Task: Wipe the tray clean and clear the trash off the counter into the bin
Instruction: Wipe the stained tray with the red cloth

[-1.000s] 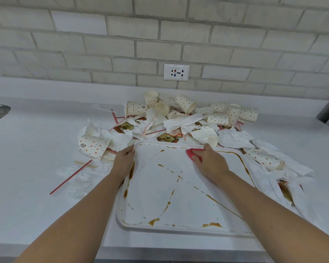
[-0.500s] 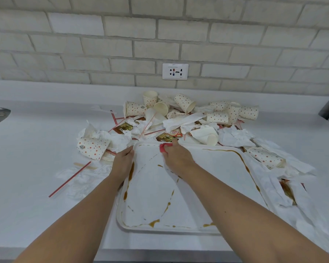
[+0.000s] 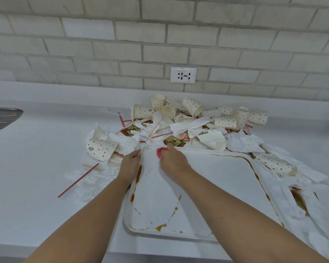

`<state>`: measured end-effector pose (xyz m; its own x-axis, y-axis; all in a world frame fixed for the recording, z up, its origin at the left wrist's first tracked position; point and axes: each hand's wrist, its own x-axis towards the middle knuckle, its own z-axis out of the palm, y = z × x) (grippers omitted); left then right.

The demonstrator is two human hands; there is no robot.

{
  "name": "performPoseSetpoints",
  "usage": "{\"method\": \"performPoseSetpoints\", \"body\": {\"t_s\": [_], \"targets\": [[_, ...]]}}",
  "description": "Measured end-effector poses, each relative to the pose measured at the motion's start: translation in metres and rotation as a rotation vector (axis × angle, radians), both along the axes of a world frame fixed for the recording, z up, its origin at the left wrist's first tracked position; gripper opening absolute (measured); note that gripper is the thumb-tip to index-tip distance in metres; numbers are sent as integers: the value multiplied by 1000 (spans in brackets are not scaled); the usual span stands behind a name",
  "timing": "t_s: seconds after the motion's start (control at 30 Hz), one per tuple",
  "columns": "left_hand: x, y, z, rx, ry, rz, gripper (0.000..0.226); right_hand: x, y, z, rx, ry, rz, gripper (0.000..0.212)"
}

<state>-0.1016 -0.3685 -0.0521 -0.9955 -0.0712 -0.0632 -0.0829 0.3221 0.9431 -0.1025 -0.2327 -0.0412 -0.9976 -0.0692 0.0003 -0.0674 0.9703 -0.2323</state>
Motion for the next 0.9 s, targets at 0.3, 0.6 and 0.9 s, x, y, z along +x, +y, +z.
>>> {"method": "performPoseSetpoints", "body": {"t_s": [0.3, 0.6, 0.9], "targets": [[-4, -2, -3, 51, -42, 8, 36, 5, 40, -4, -34, -7, 129, 37], [-10, -5, -10, 11, -29, 0, 32, -14, -14, 10, 128, -20, 0, 32], [-6, -3, -6, -16, 8, -2, 34, -22, -19, 9, 69, -79, 287, 33]]}}
